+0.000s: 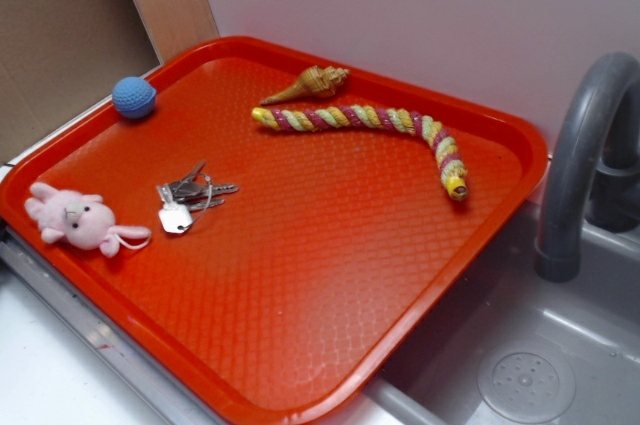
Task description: Grab the multicolored rope.
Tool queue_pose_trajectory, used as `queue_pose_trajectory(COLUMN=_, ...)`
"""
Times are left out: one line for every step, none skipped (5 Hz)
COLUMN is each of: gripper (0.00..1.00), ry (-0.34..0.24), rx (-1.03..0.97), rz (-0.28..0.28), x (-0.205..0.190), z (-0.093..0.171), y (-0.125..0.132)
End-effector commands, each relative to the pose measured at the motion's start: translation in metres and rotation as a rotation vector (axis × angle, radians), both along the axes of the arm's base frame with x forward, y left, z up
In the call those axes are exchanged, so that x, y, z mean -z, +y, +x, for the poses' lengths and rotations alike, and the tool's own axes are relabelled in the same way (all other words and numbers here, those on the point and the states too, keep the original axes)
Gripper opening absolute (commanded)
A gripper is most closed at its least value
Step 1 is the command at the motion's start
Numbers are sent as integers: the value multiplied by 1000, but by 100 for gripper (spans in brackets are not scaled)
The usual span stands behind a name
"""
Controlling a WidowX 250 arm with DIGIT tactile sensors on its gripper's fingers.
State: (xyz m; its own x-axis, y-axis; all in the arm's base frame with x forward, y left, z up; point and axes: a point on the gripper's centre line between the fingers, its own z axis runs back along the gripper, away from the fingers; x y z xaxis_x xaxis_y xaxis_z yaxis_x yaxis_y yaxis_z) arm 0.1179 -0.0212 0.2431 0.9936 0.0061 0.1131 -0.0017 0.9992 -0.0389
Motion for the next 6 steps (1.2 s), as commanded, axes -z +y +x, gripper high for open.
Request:
queue_pose_trajectory(gripper=100, ry=0, rx=0, rz=0, x=0, z=0, y=0)
queue_pose_trajectory(gripper=100, ry=-67, rx=160, rz=60, x=9, z=19, y=-15)
queue_pose_trajectory(gripper=100, ry=-126, rx=328, rz=122, x=15, z=37, y=-32)
queue_pose_trajectory(gripper=100, ry=-187, rx=574, rz=95, x=39, z=57, y=-64)
queue_pose_trajectory(gripper=100, ry=-206, rx=676, rz=121, x=61, z=84, y=-91)
queue_pose_trajectory(gripper=100, ry=-227, rx=712, rz=142, x=82, z=118, y=-119)
